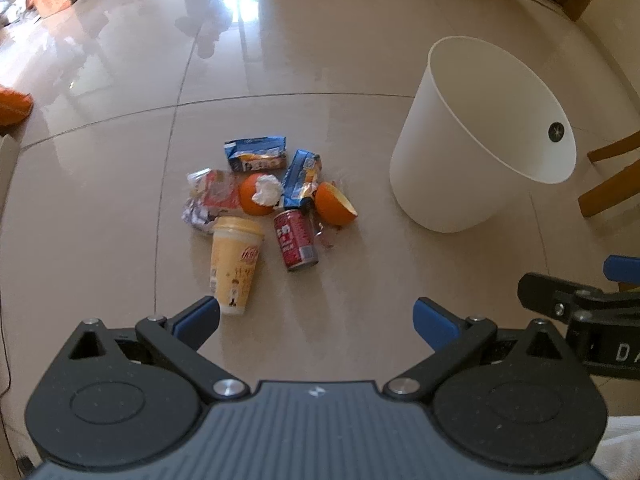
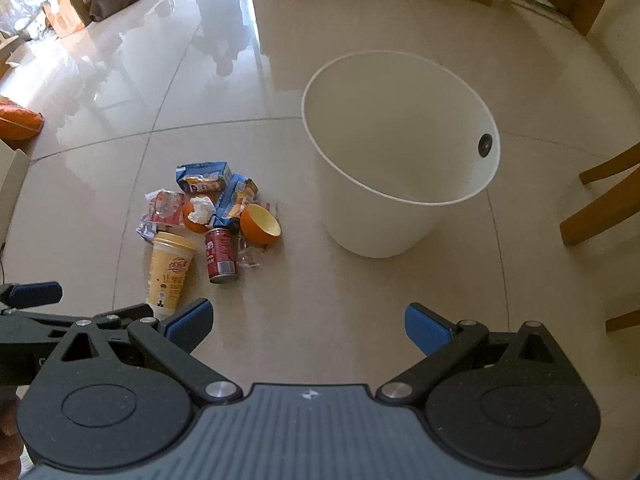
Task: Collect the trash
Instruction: 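Move both tools toward the trash pile and white bin, then clamp the white bin rim with the right tool while the left tool approaches the yellow cup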
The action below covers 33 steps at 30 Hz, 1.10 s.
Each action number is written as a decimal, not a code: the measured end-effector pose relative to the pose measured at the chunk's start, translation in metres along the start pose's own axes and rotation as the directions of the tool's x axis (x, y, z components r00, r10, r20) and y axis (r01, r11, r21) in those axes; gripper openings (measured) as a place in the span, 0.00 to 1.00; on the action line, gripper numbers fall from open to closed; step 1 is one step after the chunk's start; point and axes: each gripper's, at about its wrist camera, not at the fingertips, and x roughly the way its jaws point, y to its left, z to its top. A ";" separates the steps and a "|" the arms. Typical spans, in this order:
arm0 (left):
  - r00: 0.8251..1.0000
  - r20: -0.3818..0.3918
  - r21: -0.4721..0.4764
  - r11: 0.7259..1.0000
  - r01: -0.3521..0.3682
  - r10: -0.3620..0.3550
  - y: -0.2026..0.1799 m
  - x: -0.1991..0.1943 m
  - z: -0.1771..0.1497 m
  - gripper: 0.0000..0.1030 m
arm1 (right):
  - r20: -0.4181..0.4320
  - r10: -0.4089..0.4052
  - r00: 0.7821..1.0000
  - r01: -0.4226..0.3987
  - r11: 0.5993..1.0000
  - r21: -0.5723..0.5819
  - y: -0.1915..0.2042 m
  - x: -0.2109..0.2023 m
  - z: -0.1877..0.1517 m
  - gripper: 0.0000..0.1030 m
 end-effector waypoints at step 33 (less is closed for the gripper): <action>0.995 -0.095 0.166 0.986 -0.015 0.031 -0.005 0.093 0.030 0.99 | -0.019 -0.091 0.996 0.093 0.980 0.177 -0.176 0.071 0.144 1.00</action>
